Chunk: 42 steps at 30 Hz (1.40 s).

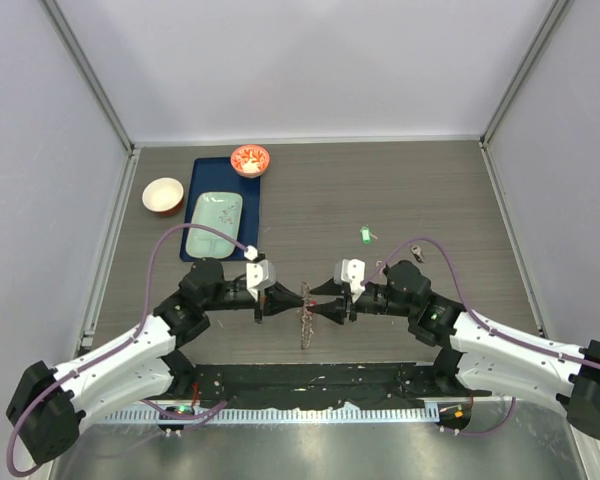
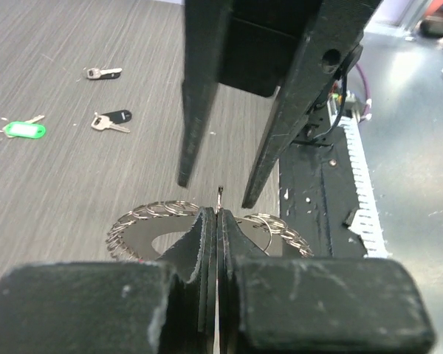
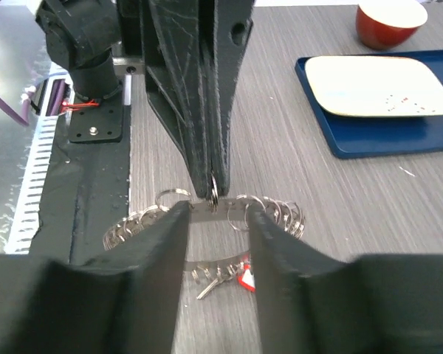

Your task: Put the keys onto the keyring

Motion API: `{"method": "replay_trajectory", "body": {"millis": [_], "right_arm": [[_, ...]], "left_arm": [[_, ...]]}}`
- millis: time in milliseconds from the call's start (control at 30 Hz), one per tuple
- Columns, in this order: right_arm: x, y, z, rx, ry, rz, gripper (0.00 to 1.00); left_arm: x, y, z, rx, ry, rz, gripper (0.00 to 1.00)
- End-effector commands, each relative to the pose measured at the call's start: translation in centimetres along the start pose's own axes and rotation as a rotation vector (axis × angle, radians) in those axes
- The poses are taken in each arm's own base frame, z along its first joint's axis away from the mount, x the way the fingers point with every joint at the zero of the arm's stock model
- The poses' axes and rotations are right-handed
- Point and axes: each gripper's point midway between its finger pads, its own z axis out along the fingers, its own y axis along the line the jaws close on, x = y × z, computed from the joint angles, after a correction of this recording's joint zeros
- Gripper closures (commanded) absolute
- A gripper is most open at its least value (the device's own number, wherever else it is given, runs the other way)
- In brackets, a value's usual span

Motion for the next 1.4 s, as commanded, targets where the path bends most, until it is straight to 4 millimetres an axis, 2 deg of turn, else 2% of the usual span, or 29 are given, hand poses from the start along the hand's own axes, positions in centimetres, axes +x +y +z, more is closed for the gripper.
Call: {"method": "replay_trajectory", "body": {"millis": [0,33,67,100,167,200,233,333,367,433,567,633,767,933,1167,1267,1367], "right_arm": [[-3.1,-1.9,-0.7,0.116,-0.057,0.003,0.47],[-3.5,-2.4,-1.1,0.154,-0.066,0.005,0.40],[-3.3,-2.6,-1.3,0.173,-0.063,0.020,0.37],[-3.5,-2.9,-1.6,0.199,-0.069,0.043,0.35],[-3.6,-3.8,-2.2,0.267,-0.069,0.073,0.31],[-3.5,-4.2,-2.5,0.300,-0.066,0.090,0.30],[-3.3,-5.3,-2.9,0.372,-0.062,0.125,0.28],[-2.7,-6.5,-3.8,0.471,-0.040,0.189,0.22],[-2.0,-7.8,-4.5,0.559,-0.019,0.210,0.20],[-1.8,-8.6,-4.9,0.610,-0.009,0.250,0.15],[-0.1,-10.3,-5.9,0.722,0.067,0.311,0.11],[0.6,-11.6,-6.3,0.774,0.102,0.341,0.11],[3.5,-13.1,-7.9,0.859,0.200,0.442,0.12],[6.1,-15.1,-10.0,0.975,0.269,0.522,0.18],[10.7,-17.3,-12.3,1.094,0.404,0.633,0.24],[12.0,-18.4,-13.9,1.171,0.413,0.674,0.26],[13.3,-19.1,-14.5,1.213,0.419,0.721,0.29]], "left_arm": [[-2.8,0.5,-1.0,-0.038,0.014,0.150,1.00],[-3.6,0.7,-1.1,-0.050,0.015,0.174,1.00],[-3.8,0.8,-1.2,-0.055,0.024,0.186,1.00],[-3.1,0.8,-1.5,-0.057,0.066,0.180,1.00],[-3.9,1.1,-1.9,-0.064,0.096,0.256,1.00],[-3.1,1.0,-2.3,-0.060,0.148,0.249,1.00],[-2.9,1.3,-2.6,-0.058,0.173,0.304,1.00],[-2.5,1.3,-3.4,-0.040,0.251,0.375,1.00],[-2.1,1.2,-3.8,-0.032,0.286,0.376,1.00],[-1.6,1.2,-4.2,-0.021,0.318,0.405,1.00],[-0.5,1.0,-4.6,0.024,0.374,0.456,1.00],[-0.4,0.7,-4.4,0.049,0.361,0.465,1.00],[0.4,0.1,-3.7,0.087,0.346,0.482,1.00],[0.7,-0.2,-3.5,0.085,0.324,0.479,1.00],[0.4,0.3,-3.0,0.051,0.292,0.467,1.00],[0.4,0.6,-3.0,0.025,0.291,0.467,1.00],[0.3,0.8,-3.1,0.011,0.287,0.468,1.00]]}}
